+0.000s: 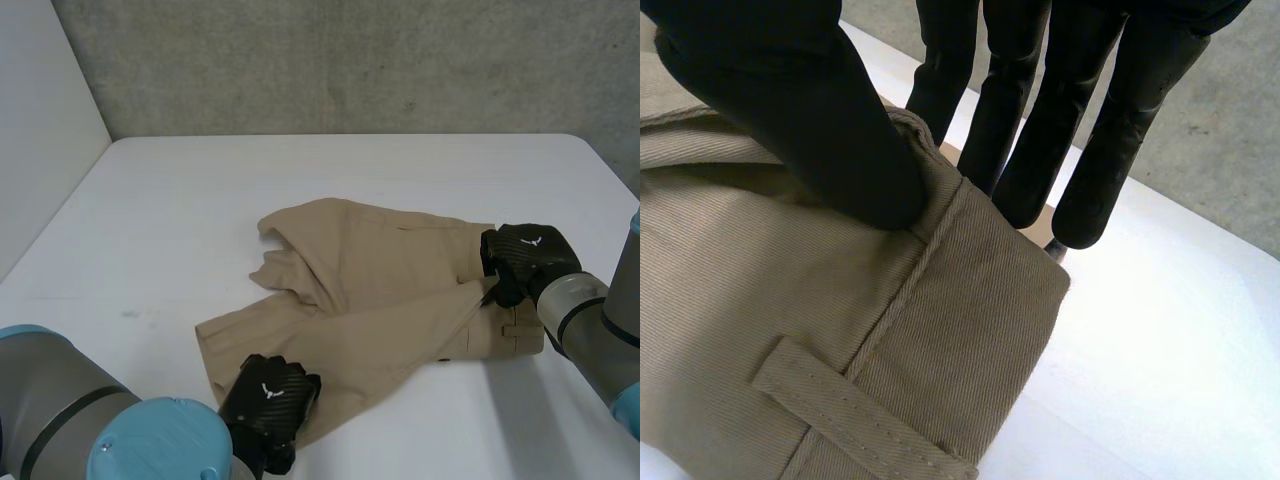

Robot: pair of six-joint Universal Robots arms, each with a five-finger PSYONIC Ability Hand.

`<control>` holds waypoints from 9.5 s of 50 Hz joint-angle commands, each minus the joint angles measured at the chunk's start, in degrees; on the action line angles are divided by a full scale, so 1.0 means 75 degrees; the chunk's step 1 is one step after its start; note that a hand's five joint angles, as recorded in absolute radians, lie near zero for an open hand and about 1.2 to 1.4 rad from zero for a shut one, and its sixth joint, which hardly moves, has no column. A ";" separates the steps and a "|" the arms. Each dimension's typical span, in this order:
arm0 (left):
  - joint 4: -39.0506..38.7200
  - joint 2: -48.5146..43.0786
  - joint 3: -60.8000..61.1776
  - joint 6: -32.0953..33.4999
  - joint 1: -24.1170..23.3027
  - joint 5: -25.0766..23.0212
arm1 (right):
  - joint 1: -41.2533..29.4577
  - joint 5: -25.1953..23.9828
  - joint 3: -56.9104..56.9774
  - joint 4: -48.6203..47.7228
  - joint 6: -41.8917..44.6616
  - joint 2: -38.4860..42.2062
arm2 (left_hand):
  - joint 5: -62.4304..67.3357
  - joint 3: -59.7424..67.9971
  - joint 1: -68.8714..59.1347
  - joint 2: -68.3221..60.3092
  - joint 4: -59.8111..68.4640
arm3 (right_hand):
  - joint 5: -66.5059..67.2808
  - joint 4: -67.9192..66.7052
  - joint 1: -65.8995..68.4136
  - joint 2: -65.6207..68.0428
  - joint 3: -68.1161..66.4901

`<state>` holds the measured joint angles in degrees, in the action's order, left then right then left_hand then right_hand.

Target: Fold the shorts.

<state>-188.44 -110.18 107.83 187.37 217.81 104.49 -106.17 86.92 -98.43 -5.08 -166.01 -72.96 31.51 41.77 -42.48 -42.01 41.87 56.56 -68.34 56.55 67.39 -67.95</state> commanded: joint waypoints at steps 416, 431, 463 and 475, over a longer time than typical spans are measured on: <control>0.3832 -0.6907 -1.1905 0.2697 0.3900 -0.4171 | -0.1126 0.0047 -0.0024 0.1721 0.4240 0.0962 | 0.1543 0.1508 -0.1413 -0.1476 0.1495 | 0.1792 -0.1554 0.3127 0.1681 -0.1607; 0.3867 -0.6813 -1.1800 0.2907 0.4053 -0.3503 | -0.1114 0.0059 -0.0024 0.1733 0.4240 0.0915 | 0.5132 0.5097 -0.5002 -0.5066 0.5084 | 0.1792 -0.1554 0.3127 0.1681 -0.1607; 0.2977 -0.4446 -0.8178 0.3166 0.4404 -0.2577 | -0.1173 0.0059 -0.0071 0.1721 0.4240 0.0868 | 0.0988 0.0952 -0.0858 -0.0921 0.0940 | 0.1792 -0.1554 0.3127 0.1681 -0.1607; 0.2707 -0.4468 -0.8412 0.2931 0.4416 -0.3383 | -0.1161 0.0059 -0.0071 0.1721 0.4240 0.0868 | 0.0158 0.0123 -0.0028 -0.0092 0.0110 | 0.1792 -0.1554 0.3127 0.1681 -0.1607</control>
<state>-167.86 -142.97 45.94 209.69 250.75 83.51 -114.91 87.37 -98.97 7.82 -134.21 -66.45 30.53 40.99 -41.41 -40.73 40.59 57.55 -68.53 56.55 67.84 -68.16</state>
